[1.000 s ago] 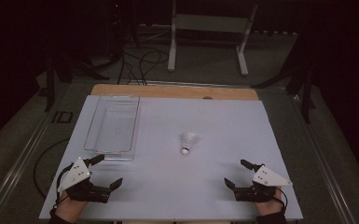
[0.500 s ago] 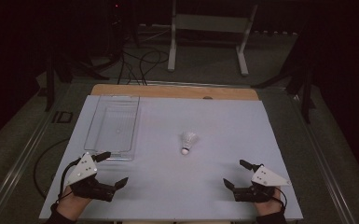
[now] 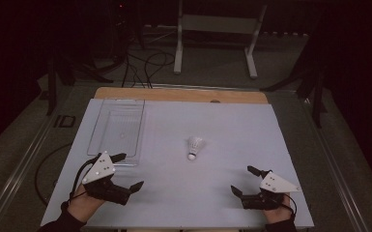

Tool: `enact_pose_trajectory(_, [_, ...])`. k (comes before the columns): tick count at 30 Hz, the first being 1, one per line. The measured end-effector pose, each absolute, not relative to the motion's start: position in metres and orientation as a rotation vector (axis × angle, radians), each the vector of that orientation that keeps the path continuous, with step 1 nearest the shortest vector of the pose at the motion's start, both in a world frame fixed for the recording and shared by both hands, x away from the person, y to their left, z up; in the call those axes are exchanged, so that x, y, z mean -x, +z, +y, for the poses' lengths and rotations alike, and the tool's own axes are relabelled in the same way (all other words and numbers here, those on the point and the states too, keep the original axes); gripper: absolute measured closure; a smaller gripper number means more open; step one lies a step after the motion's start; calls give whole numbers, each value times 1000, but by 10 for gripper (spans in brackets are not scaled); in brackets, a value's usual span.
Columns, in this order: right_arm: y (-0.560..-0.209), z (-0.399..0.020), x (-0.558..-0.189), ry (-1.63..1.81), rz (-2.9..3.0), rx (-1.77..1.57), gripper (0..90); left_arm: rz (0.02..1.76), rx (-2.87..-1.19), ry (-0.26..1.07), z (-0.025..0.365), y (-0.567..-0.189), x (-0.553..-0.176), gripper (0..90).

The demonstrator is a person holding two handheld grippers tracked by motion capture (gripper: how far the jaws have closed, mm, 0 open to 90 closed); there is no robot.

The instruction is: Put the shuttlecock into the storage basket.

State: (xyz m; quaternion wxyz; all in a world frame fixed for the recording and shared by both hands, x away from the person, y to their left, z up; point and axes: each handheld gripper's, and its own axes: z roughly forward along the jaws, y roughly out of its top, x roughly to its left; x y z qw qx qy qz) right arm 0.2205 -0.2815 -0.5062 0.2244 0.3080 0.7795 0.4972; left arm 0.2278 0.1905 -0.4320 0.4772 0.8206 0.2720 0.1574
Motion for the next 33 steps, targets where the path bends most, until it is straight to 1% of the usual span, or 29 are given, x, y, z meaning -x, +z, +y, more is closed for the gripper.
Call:
enact_pose_trajectory(14, [-506, -281, -220, 1378, 2161, -850, 97, 653, -2082, 342, 163, -433, -238, 2])
enact_pose_trajectory(17, [-506, -281, -220, 1379, 2161, -851, 97, 668, -2099, 317, 160, -433, -241, 2])
enact_pose_trajectory(24, [-506, -281, -220, 1380, 2161, -851, 97, 704, -2146, 321, 149, -434, -244, 2])
enact_pose_trajectory(33, [-506, -281, -220, 1378, 2166, -854, 97, 740, -2196, 284, 137, -436, -249, 2])
